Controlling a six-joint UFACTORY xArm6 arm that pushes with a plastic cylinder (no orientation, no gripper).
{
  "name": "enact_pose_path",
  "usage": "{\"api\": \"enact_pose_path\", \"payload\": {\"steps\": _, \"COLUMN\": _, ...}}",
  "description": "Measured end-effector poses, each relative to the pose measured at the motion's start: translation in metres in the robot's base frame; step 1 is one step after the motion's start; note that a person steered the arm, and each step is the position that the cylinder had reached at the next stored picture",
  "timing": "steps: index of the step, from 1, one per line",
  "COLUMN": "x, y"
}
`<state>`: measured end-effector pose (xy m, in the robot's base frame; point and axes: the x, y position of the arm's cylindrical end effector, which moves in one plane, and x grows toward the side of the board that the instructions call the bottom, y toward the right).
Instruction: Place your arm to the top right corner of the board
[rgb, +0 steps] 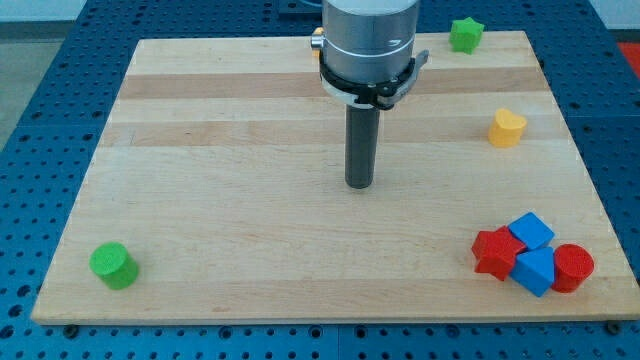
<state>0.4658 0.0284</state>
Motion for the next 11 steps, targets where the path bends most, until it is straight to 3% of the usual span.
{"api": "enact_pose_path", "payload": {"steps": 1, "x": 0.002, "y": 0.002}}
{"api": "enact_pose_path", "payload": {"steps": 3, "x": 0.003, "y": 0.061}}
{"api": "enact_pose_path", "payload": {"steps": 5, "x": 0.007, "y": 0.156}}
{"api": "enact_pose_path", "payload": {"steps": 7, "x": -0.025, "y": 0.249}}
{"api": "enact_pose_path", "payload": {"steps": 10, "x": -0.260, "y": 0.264}}
{"api": "enact_pose_path", "payload": {"steps": 11, "x": -0.273, "y": 0.251}}
